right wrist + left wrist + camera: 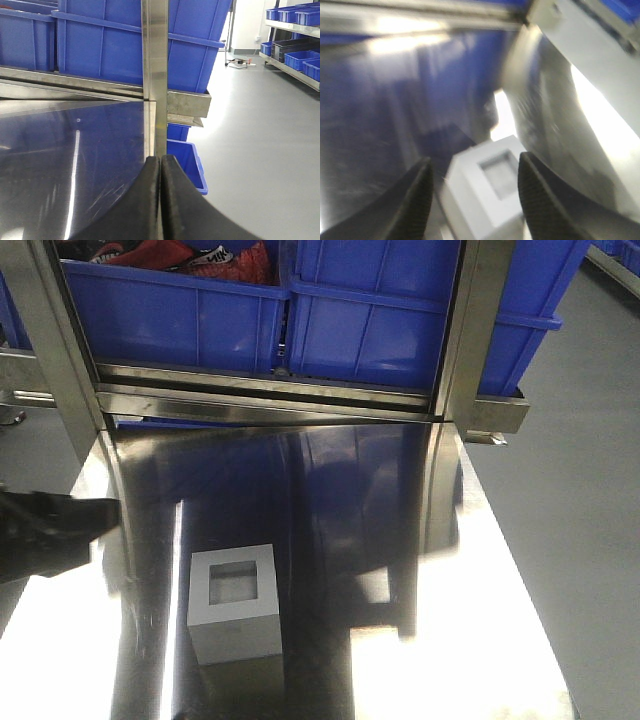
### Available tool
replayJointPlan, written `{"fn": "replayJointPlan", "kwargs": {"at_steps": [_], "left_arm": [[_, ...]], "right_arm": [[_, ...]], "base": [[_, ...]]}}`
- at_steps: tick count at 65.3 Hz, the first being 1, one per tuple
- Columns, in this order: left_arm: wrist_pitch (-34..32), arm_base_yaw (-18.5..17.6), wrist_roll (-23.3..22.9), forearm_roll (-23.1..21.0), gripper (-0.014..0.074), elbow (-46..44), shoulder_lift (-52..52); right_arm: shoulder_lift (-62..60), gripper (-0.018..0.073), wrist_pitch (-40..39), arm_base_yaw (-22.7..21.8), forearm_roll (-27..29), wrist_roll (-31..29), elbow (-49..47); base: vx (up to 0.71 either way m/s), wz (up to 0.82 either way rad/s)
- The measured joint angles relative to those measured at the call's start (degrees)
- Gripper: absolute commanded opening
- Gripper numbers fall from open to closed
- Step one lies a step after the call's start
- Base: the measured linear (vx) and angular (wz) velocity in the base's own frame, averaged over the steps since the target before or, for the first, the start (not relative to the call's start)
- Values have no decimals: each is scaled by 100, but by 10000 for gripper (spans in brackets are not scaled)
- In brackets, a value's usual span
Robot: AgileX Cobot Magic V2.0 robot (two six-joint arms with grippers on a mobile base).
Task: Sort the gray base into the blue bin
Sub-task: 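Reach the left gripper down toward the gray square block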
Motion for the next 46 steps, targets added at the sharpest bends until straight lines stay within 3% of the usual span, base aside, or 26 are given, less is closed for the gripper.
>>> {"fn": "replayJointPlan", "kwargs": {"at_steps": [22,46], "left_arm": [[5,-966,-73,71,377,-548,1534],[146,-1065,-1728,1491,435,-911,2194]], "right_arm": [[0,-9,0,0,0,0,0],[0,-9,0,0,0,0,0]], "base": [[0,0],[0,0]]}}
